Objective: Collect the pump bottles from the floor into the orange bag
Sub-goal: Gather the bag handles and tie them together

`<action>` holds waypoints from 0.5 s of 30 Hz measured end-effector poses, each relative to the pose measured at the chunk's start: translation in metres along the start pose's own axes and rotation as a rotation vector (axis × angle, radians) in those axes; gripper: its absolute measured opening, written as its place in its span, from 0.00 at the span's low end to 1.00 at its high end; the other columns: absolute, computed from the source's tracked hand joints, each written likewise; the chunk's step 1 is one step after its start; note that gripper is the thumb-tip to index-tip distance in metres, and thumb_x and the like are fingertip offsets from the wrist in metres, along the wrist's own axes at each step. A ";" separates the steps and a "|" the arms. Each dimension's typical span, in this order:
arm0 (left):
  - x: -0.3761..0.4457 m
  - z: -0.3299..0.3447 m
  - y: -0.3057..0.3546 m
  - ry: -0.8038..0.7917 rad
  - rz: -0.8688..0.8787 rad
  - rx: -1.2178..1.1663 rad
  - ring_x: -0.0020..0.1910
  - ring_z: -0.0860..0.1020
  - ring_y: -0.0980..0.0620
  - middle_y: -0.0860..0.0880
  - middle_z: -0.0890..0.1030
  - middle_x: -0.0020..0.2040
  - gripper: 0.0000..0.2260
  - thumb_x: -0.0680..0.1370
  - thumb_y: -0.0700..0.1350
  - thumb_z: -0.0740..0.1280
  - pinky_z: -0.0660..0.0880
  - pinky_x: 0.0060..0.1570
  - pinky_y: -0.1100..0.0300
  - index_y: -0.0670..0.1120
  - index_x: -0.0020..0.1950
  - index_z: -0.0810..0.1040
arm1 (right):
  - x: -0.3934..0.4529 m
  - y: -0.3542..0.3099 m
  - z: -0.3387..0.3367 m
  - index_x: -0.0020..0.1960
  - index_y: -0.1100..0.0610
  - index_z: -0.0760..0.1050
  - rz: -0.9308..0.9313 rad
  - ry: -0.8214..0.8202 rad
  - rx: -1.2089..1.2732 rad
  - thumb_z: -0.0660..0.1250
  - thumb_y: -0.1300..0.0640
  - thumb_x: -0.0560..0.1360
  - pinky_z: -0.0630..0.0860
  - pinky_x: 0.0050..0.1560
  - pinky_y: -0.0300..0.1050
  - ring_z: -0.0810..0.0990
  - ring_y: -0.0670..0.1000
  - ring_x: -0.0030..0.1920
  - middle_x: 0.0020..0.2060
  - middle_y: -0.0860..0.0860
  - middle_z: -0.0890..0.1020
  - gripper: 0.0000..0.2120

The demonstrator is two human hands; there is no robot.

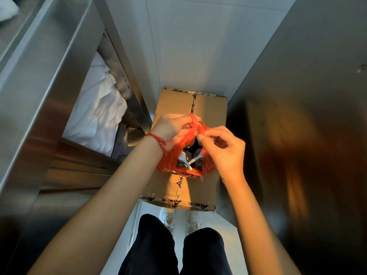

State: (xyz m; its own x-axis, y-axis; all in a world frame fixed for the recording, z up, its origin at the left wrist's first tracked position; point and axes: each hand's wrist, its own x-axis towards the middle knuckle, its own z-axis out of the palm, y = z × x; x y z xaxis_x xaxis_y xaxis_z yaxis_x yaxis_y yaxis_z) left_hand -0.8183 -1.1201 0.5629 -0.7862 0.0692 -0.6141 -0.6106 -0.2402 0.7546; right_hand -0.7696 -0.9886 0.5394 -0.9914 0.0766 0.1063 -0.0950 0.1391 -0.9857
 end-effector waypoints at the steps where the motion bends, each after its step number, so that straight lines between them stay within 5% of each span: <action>1: 0.001 -0.002 0.000 -0.011 -0.016 -0.016 0.24 0.79 0.55 0.49 0.82 0.25 0.07 0.74 0.36 0.64 0.75 0.23 0.66 0.42 0.37 0.80 | 0.000 0.001 0.000 0.40 0.60 0.80 -0.009 -0.044 -0.032 0.72 0.68 0.67 0.72 0.36 0.36 0.74 0.45 0.33 0.34 0.50 0.77 0.06; 10: -0.003 -0.003 0.005 0.007 -0.041 -0.077 0.18 0.74 0.59 0.50 0.81 0.24 0.06 0.75 0.37 0.64 0.69 0.18 0.70 0.39 0.40 0.79 | 0.009 0.011 0.007 0.38 0.59 0.82 -0.017 -0.041 -0.153 0.74 0.62 0.66 0.71 0.39 0.32 0.76 0.42 0.36 0.33 0.46 0.78 0.03; 12: -0.004 -0.003 0.007 0.010 -0.030 -0.061 0.16 0.72 0.59 0.50 0.81 0.24 0.06 0.75 0.37 0.64 0.67 0.16 0.71 0.38 0.40 0.79 | 0.012 0.013 0.008 0.38 0.58 0.80 -0.001 0.000 -0.184 0.76 0.61 0.64 0.69 0.40 0.30 0.74 0.40 0.37 0.35 0.47 0.76 0.07; 15: -0.005 -0.006 0.009 -0.012 0.026 0.045 0.16 0.70 0.59 0.51 0.81 0.24 0.05 0.74 0.38 0.65 0.66 0.16 0.71 0.39 0.42 0.80 | 0.018 0.014 0.005 0.52 0.49 0.75 0.087 -0.073 -0.217 0.77 0.55 0.63 0.70 0.51 0.30 0.75 0.40 0.50 0.47 0.46 0.77 0.20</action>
State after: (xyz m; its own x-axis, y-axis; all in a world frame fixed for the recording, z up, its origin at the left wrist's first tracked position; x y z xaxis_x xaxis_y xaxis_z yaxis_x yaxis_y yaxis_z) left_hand -0.8190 -1.1279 0.5713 -0.8029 0.0754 -0.5914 -0.5933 -0.1984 0.7802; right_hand -0.7895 -0.9897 0.5267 -0.9996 0.0267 0.0044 0.0051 0.3445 -0.9388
